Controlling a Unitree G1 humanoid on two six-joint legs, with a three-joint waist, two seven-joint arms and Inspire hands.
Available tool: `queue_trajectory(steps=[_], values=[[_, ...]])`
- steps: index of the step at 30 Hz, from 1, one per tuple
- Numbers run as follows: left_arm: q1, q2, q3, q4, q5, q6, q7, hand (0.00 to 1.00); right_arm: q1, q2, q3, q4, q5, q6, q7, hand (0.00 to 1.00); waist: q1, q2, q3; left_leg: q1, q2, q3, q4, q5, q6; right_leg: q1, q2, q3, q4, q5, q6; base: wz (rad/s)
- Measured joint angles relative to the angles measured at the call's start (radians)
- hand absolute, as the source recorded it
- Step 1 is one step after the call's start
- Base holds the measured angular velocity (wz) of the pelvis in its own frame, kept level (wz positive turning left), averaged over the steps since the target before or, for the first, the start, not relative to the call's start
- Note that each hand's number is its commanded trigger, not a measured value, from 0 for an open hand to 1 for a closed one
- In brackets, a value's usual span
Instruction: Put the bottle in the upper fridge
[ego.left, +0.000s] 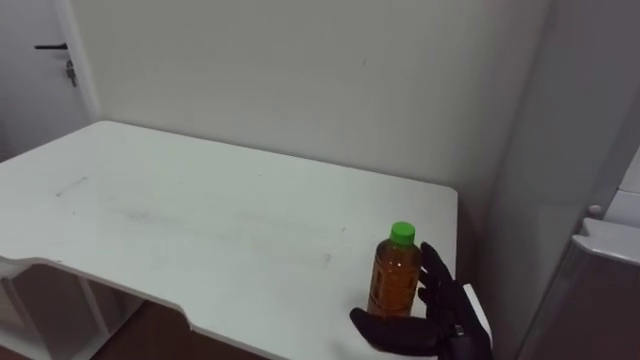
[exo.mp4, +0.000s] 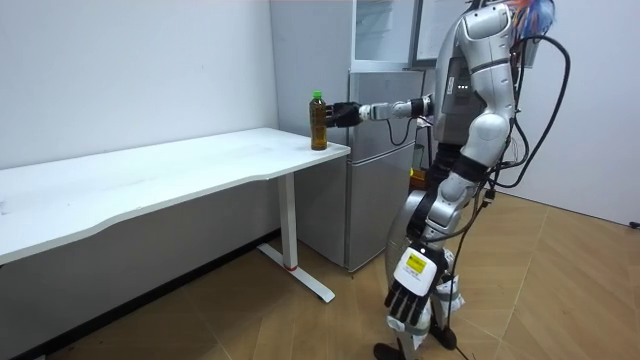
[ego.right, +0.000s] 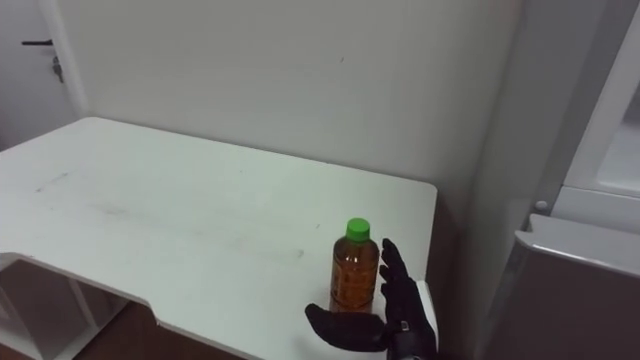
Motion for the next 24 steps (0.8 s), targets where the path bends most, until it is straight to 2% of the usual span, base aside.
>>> queue_trajectory(steps=[8,15,24], values=[[0.003,-0.009,-0.012,-0.001,-0.017,0.015,0.0,0.0,-0.004,0.0,-0.007,0.078,0.031,-0.002,-0.045,0.0,-0.001,0.006,0.0002,-0.007,-0.008,-0.02,0.0,0.001,0.001,0.0,-0.005,-0.021,0.0,-0.003,0.004,0.08],[0.001,-0.008,-0.01,-0.001,-0.036,0.018,0.0,0.0,-0.076,-0.005,-0.05,0.199,0.044,-0.007,-0.067,0.0,-0.002,0.015,-0.0018,-0.014,-0.013,-0.021,-0.001,0.003,0.006,0.0,-0.013,-0.037,0.001,-0.005,0.007,0.02],[0.002,-0.008,-0.012,-0.015,-0.038,0.015,0.0,0.0,-0.079,-0.005,-0.051,0.201,0.045,-0.021,-0.118,0.0,-0.001,0.016,-0.0017,-0.031,-0.013,-0.025,0.001,0.005,0.006,-0.015,-0.014,-0.044,0.001,-0.005,0.006,0.02]])
